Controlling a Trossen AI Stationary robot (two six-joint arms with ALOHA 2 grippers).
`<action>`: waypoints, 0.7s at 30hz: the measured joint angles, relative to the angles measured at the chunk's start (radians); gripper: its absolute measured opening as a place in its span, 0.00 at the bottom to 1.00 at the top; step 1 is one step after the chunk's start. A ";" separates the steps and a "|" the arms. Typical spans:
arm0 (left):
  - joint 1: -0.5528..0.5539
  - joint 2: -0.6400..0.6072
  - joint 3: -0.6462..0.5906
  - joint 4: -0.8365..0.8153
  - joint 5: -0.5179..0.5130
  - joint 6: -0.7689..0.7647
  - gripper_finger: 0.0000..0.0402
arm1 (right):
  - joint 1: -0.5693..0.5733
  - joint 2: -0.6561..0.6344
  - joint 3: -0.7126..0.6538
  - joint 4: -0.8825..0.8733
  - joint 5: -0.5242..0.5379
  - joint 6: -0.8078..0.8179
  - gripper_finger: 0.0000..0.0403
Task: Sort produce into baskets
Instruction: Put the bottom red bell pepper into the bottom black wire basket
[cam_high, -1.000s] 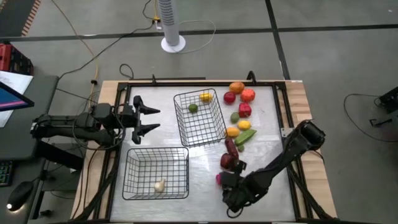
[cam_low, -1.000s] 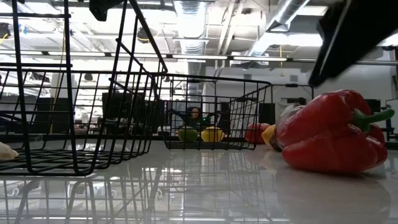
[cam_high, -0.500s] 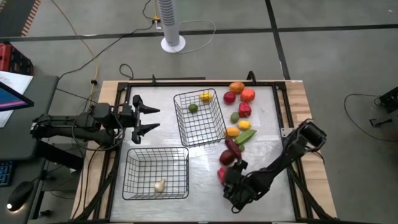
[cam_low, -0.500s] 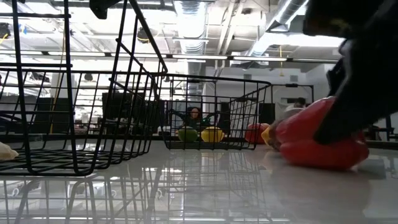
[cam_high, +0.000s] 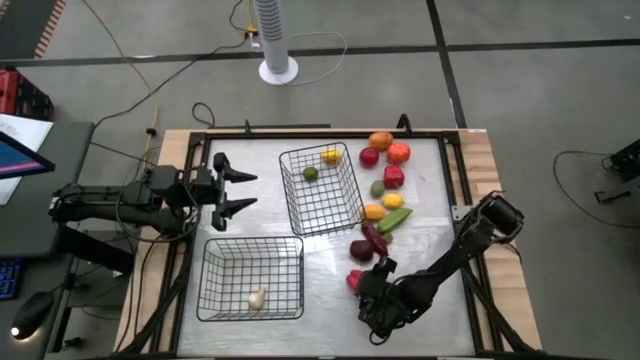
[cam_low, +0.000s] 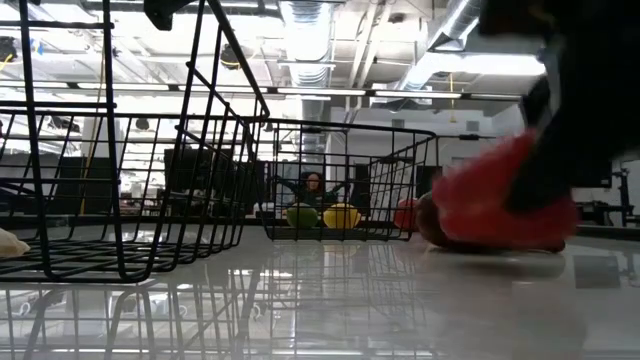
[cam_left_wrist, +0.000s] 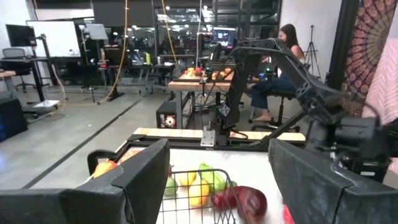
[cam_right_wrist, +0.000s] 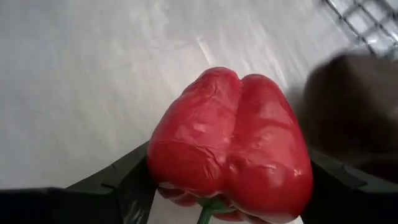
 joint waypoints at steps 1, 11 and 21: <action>0.000 0.000 0.000 0.002 -0.005 0.002 0.65 | -0.008 0.000 0.036 -0.027 0.004 -0.028 0.82; 0.000 0.000 0.000 0.003 0.016 -0.022 0.65 | -0.094 -0.003 0.306 0.174 0.057 -0.554 0.84; 0.000 0.000 0.000 0.004 0.032 -0.025 0.65 | -0.223 0.000 0.309 0.482 -0.062 -0.838 0.86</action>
